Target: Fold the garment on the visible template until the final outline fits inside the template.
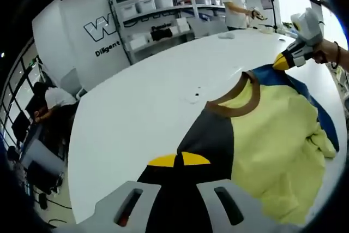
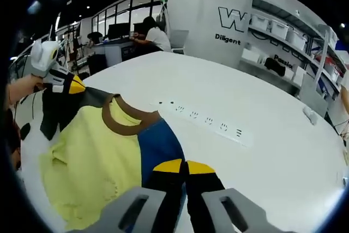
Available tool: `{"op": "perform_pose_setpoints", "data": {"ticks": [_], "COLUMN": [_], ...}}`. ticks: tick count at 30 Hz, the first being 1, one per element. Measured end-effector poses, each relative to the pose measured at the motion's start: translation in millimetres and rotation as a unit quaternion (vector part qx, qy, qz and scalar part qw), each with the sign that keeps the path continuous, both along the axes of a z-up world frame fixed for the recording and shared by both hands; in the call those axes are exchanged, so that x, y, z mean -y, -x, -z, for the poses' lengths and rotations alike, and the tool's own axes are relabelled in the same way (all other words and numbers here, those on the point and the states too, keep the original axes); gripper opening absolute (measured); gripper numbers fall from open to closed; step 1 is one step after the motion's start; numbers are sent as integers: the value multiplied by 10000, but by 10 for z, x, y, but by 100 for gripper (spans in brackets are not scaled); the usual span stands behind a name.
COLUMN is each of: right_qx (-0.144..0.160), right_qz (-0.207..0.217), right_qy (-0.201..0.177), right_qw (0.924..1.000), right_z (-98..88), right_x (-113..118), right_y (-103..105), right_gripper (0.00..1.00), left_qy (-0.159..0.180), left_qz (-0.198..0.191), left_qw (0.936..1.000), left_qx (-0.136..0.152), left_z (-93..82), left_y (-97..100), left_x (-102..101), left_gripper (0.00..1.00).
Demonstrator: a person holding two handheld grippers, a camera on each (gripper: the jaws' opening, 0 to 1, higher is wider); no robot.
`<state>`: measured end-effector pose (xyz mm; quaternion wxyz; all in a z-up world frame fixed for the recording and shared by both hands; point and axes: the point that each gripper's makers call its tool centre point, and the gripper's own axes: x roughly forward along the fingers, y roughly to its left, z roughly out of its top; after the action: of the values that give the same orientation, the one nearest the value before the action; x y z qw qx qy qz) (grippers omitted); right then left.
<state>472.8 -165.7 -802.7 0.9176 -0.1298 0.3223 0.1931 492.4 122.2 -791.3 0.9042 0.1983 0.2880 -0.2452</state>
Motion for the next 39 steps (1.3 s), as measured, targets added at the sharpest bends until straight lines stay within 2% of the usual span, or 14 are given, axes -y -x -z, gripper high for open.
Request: {"op": "perform_pose_setpoints", "data": {"ticks": [2,4,6,9,14,17,23,24,27,31,33,39], "right_qx": [-48,-110,-261,-325,-303,-353,-254,-205,-172,-148,-143,-124], "right_qz": [56,183,257,305,222,273,357,349,398,461,464,493], "right_qy": [11,-172,-257,-171,15,-20,-93,-106,-139,-214,-208,-210], "right_qw": [10000,9996,9990,9989,9993,9990,9990,9991,9990,9986,9986,9985], "right_z": [78,187,314,433,561,628,625,626,630,631,635,630], "right_x": [10,-2,-7,10,20,36,45,36,31,24,19,12], "right_y": [-46,-112,-145,-191,-243,-264,-336,-361,-379,-399,-400,-408], "right_gripper": [0,0,0,0,0,0,0,0,0,0,0,0], "left_qy": [-134,-505,-484,-418,-754,-797,-992,-1115,-1152,-1031,-1024,-829], "left_qz": [8,102,48,2,156,131,189,236,234,-23,-33,-270], "left_qw": [9998,9984,9986,9988,9965,9962,9945,9931,9927,9944,9945,9957], "left_qx": [-138,-231,-216,-247,-322,-314,-286,-272,-249,-213,-208,-302], "left_z": [140,276,312,368,522,563,611,629,635,639,632,666], "left_y": [-50,-108,-162,-217,-283,-311,-368,-379,-393,-412,-417,-460], "left_x": [4,-39,-28,0,-64,-66,-65,-69,-66,-82,-82,-142], "left_gripper": [2,2,2,2,2,2,2,2,2,2,2,2]}}
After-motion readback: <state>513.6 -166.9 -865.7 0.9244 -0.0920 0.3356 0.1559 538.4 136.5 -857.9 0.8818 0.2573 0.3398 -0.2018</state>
